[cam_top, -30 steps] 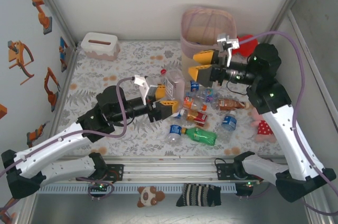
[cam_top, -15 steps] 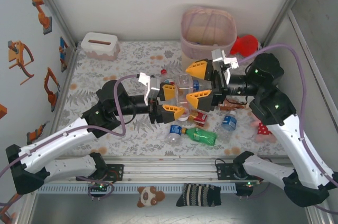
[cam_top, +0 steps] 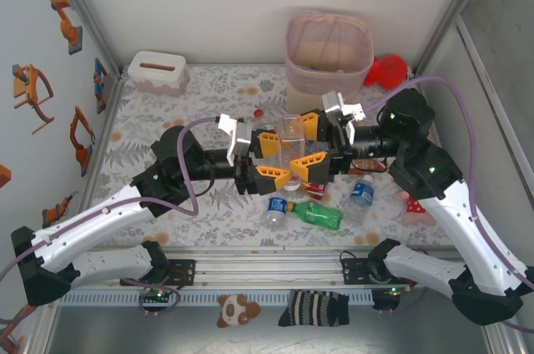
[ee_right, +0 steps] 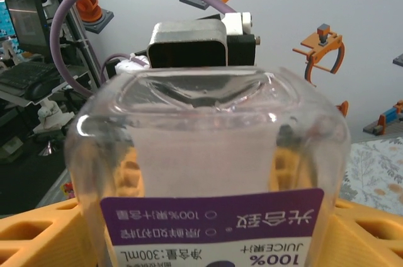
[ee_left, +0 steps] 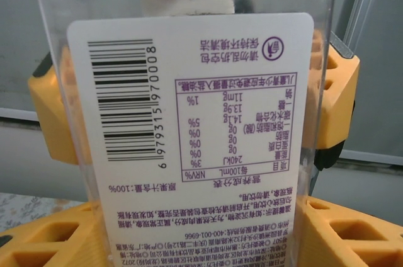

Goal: Put the plastic bottles in the bin

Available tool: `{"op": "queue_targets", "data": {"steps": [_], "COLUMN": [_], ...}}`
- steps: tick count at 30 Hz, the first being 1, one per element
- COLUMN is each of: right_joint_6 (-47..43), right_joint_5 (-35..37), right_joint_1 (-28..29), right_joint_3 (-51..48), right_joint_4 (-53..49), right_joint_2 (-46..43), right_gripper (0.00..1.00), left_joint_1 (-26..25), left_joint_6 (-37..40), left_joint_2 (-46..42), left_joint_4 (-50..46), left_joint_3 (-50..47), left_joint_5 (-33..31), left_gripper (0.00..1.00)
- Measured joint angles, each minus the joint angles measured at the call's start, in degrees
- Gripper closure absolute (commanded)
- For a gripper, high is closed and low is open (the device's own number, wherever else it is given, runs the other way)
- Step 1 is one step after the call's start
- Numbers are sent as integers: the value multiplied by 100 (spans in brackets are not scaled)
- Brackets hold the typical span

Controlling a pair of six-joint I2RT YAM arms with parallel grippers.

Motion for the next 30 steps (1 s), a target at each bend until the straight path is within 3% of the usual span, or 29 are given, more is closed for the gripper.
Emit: {"op": "queue_targets", "data": {"steps": [14,21,30], "right_joint_6": [-85,-79,-240], "right_joint_5": [-2,28,1001], "right_joint_1": [7,7,22], "right_joint_3": [7,26,483], "right_joint_4": [-76,-74,-535], "right_joint_2": [-2,2,52], "right_gripper": [42,44,45], "left_joint_1": [0,0,0], "left_joint_6": [-7,-2,61], "left_joint_2": [17,11,-581], "left_joint_4": [92,109,81], "left_joint_3": [0,0,-417], "left_joint_5": [15,-28,-734], "left_gripper": [51,28,23]}}
